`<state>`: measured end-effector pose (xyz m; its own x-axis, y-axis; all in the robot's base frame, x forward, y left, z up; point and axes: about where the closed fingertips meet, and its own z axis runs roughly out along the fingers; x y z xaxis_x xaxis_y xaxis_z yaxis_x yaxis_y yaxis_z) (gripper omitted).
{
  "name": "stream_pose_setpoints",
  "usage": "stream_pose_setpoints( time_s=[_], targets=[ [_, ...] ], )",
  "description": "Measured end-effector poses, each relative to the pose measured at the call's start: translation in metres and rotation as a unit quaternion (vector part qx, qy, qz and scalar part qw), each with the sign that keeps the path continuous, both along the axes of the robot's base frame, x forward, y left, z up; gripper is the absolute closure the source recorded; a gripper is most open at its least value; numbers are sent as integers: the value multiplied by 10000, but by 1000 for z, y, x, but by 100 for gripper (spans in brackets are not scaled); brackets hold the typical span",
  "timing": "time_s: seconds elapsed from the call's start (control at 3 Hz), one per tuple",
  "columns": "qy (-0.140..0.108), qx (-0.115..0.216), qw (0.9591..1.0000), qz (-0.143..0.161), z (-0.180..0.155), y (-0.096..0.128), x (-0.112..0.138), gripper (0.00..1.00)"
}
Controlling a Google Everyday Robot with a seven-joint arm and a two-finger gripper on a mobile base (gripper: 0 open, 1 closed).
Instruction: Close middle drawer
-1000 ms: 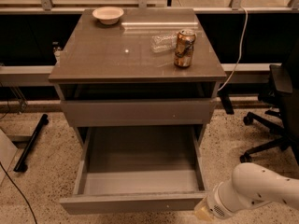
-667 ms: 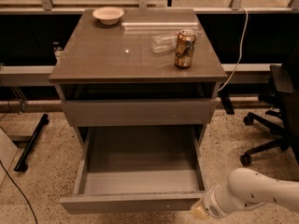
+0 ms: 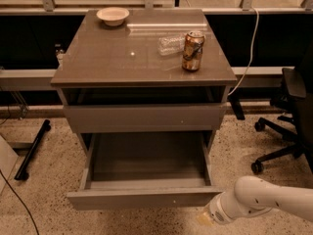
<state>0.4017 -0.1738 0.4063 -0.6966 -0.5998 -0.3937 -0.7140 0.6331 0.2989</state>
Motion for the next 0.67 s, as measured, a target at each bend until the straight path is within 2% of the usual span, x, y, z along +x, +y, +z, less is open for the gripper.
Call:
stream_pose_setpoints(
  time_s=[0.33, 0.67],
  targets=[
    [-140, 1, 9999, -93, -1, 2, 5, 100],
    [-578, 171, 9980, -191, -2, 14, 31, 100]
  ],
)
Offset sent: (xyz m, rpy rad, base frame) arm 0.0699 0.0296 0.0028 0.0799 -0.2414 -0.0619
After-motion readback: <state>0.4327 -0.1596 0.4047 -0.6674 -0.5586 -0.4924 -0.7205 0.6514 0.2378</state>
